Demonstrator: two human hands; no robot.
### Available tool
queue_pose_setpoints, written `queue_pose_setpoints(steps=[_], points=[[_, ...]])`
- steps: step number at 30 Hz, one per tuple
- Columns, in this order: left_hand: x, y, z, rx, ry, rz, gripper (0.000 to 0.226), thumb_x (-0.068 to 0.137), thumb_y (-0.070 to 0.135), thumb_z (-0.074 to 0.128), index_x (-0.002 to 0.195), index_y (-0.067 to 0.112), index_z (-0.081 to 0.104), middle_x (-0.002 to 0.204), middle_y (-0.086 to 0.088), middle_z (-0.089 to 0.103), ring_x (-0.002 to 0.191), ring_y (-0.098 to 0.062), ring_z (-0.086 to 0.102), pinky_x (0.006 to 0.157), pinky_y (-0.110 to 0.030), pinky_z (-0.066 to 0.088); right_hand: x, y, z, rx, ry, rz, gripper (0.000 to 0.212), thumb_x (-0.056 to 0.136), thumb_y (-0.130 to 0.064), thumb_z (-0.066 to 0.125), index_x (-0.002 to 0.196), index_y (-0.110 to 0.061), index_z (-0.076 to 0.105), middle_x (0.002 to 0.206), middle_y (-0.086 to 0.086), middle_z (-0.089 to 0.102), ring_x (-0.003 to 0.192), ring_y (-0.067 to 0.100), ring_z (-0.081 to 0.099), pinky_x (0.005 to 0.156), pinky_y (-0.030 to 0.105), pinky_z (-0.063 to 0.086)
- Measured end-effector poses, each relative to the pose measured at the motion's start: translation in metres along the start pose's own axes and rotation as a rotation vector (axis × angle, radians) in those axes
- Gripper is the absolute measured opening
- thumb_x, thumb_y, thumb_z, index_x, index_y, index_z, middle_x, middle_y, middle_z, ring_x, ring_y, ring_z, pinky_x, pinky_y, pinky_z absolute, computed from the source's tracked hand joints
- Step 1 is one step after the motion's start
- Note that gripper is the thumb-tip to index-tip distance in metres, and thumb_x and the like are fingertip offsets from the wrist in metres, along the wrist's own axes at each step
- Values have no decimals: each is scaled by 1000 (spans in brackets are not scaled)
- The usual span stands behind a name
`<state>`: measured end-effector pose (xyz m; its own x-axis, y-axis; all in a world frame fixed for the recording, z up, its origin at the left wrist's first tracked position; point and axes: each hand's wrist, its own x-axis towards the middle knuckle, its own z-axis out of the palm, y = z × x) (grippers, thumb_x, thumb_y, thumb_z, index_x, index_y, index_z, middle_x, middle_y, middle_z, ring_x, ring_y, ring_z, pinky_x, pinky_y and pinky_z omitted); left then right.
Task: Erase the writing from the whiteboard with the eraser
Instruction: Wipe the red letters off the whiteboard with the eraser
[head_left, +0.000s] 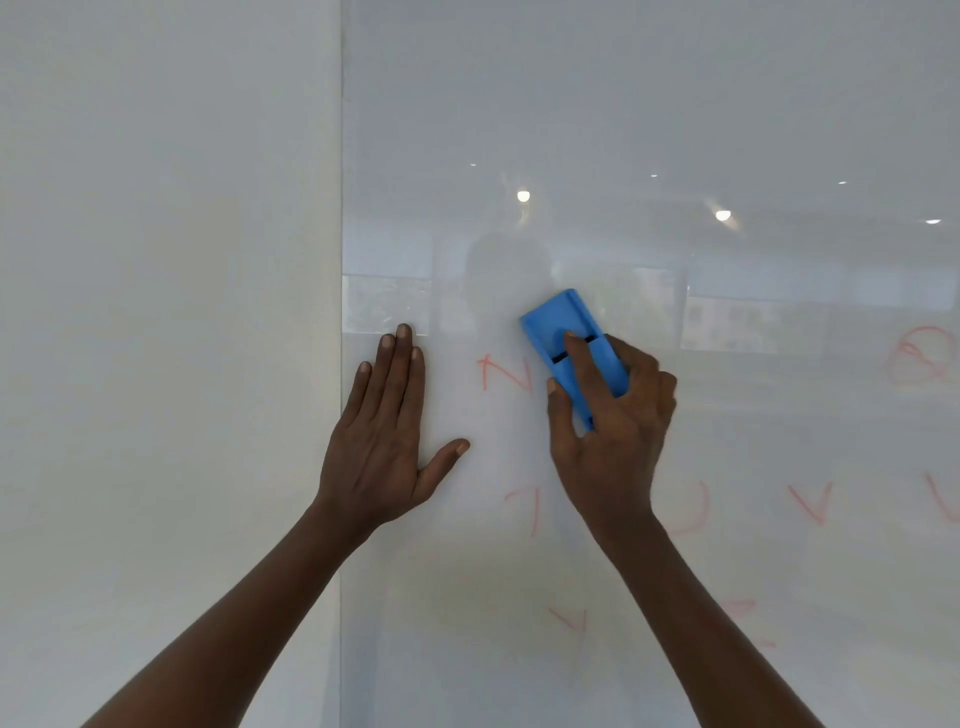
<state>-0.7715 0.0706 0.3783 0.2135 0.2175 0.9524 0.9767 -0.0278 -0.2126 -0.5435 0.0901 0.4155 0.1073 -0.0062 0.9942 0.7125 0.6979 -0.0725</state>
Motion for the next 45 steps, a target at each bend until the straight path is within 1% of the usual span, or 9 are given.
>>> queue_pose_setpoints(steps=[4, 9, 16, 23, 27, 31, 35, 41, 45], points=[[0, -1, 1, 12, -9, 2, 94, 103, 65, 34, 163, -2, 9, 173, -19, 2, 162, -33, 5, 132, -42, 7, -17, -22, 9, -12, -123, -84, 43, 91, -30, 61, 134, -25, 59, 126, 12, 55, 101, 26, 49, 89, 35, 38], [1, -1, -1, 19, -32, 2, 96, 100, 67, 34, 163, -1, 7, 172, -19, 3, 162, -31, 3, 132, -40, 4, -42, -33, 12, -4, -257, -167, 42, 93, -33, 60, 134, -25, 59, 128, 9, 57, 103, 23, 50, 92, 32, 39], [1, 0, -4, 16, -44, -6, 98, 98, 66, 38, 163, -1, 7, 172, -18, 4, 162, -28, -1, 132, -37, 1, -39, -26, 0, -54, -336, -301, 43, 94, -31, 55, 136, -21, 57, 121, 13, 61, 102, 25, 58, 86, 38, 51], [0, 1, -3, 19, -7, 0, 94, 102, 64, 37, 162, -4, 13, 172, -21, 5, 162, -34, 6, 132, -43, 8, -10, 9, -20, -71, -218, -219, 45, 88, -25, 67, 133, -23, 60, 119, 14, 58, 93, 29, 54, 80, 39, 46], [0, 1, -3, 23, -3, -2, 94, 102, 63, 37, 161, -5, 15, 172, -21, 6, 162, -33, 6, 132, -42, 7, 2, 32, -33, -69, -151, -153, 48, 87, -26, 68, 134, -24, 59, 119, 14, 55, 98, 27, 49, 80, 42, 48], [0, 0, -3, 26, -3, -1, 94, 102, 63, 39, 161, -6, 15, 172, -22, 7, 162, -34, 7, 132, -43, 9, 10, 56, -48, -84, -95, -7, 53, 90, -26, 69, 140, -26, 51, 122, 16, 52, 105, 27, 46, 81, 42, 51], [0, 1, -3, 28, -2, -1, 94, 102, 63, 39, 161, -5, 15, 172, -21, 7, 162, -33, 7, 132, -42, 8, 13, 73, -59, -114, -11, 140, 52, 92, -28, 68, 141, -26, 51, 119, 17, 49, 104, 28, 45, 80, 35, 46], [0, 1, -2, 25, 2, -3, 93, 102, 62, 40, 162, -5, 16, 172, -21, 7, 162, -33, 6, 132, -42, 9, 12, 86, -67, -78, 87, 271, 48, 94, -29, 65, 140, -23, 53, 127, 18, 53, 109, 34, 48, 88, 48, 50], [0, 1, -2, 22, 4, -1, 92, 103, 62, 39, 162, -5, 15, 172, -21, 7, 162, -32, 6, 132, -43, 9, 10, 82, -63, -61, 99, 245, 44, 96, -28, 64, 138, -20, 55, 130, 18, 53, 108, 34, 45, 92, 49, 46]])
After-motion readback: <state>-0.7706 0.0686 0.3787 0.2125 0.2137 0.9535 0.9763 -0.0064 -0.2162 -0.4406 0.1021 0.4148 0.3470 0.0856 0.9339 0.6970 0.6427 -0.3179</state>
